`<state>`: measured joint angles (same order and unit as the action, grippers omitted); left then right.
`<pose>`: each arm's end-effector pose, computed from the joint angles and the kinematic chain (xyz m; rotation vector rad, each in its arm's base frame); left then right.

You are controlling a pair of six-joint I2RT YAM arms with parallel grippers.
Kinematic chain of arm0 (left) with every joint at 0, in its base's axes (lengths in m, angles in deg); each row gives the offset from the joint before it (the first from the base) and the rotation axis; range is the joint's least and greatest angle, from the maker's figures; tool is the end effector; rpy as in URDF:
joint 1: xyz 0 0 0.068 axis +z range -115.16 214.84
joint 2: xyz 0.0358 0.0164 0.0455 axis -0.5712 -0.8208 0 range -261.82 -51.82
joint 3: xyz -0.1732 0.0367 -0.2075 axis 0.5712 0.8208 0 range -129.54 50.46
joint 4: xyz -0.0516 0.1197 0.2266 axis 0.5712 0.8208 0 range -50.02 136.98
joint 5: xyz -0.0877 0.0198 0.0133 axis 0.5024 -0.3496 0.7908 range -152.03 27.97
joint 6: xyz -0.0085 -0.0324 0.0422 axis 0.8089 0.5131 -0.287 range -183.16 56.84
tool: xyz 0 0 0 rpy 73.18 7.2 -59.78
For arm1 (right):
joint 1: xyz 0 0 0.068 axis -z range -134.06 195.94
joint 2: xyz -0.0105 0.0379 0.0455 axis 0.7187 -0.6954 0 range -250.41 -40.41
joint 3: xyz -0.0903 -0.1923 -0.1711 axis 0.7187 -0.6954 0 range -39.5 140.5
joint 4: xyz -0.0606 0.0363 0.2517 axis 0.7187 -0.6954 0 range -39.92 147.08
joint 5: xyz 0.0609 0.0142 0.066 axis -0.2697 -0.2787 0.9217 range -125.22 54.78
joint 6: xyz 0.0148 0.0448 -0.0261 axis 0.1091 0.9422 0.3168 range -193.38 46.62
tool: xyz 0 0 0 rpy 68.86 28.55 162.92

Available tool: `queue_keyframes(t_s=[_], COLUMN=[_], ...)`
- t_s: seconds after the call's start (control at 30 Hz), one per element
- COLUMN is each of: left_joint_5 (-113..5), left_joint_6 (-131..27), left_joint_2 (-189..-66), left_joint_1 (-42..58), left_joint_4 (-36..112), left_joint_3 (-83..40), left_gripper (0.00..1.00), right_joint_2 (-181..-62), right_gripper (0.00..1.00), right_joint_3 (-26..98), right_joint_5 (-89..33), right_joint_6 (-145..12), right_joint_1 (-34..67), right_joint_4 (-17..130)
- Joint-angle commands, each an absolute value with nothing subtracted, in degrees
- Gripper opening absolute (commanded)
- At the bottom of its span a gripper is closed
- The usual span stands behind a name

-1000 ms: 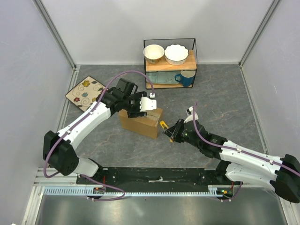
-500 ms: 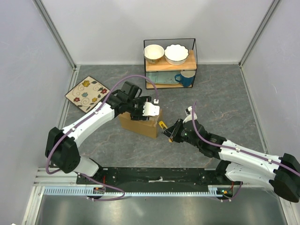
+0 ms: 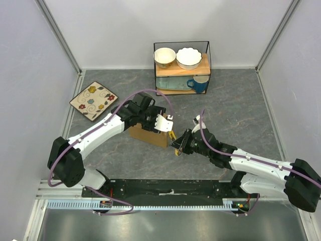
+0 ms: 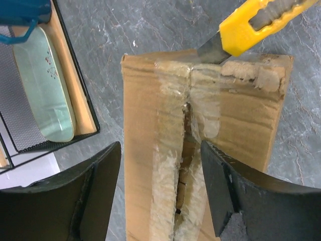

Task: Unpack the express box

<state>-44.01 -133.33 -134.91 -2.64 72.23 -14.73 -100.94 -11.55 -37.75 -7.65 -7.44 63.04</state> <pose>0.2385 -0.1967 0.2745 2.0090 1.2991 -0.1197 0.1365 0.1810 0.2127 0.2759 2.2619 1.1870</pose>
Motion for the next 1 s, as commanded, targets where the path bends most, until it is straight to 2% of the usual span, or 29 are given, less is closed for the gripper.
queue_keyframes(t_s=[0.0,0.23,0.27,0.37,0.53,0.67,0.8,0.97], left_joint_5=[-44.97,-50.25,-50.86,-52.36,-53.42,-55.0,-56.4,-57.55], left_joint_6=[-138.04,-135.41,-135.32,-133.74,-132.24,-130.57,-129.16,-127.76], left_joint_2=[-136.02,-136.37,-136.46,-135.94,-132.95,-128.66,-123.81,-118.54], left_joint_1=[-4.19,-4.19,-4.19,-4.01,-4.1,-4.19,-4.54,-5.33], left_joint_4=[75.84,72.94,72.68,72.41,72.32,72.15,72.76,75.39], left_joint_3=[-8.88,-6.76,-6.58,-6.58,-5.09,-3.59,-1.05,0.71], left_gripper=[0.7,0.49,0.41,0.35,0.3,0.27,0.27,0.28], right_joint_2=[-101.84,-99.57,-98.86,-95.52,-90.78,-89.45,-90.58,-100.16], right_gripper=[0.0,0.0,0.0,0.0,0.0,0.0,0.05,0.09], right_joint_3=[-11.63,-12.6,-12.78,-13.04,-11.02,-9.0,-7.42,-2.06], right_joint_5=[-33.64,-31.53,-31.62,-33.2,-38.91,-48.37,-57.36,-63.87], right_joint_6=[-8.17,-8.43,-8.43,-8.69,-11.67,-11.95,-12.55,-17.73], right_joint_1=[-7.14,-5.3,-4.86,-4.16,-3.45,-3.54,-3.19,-2.23], right_joint_4=[63.67,62.45,61.83,58.15,46.99,38.47,38.97,43.53])
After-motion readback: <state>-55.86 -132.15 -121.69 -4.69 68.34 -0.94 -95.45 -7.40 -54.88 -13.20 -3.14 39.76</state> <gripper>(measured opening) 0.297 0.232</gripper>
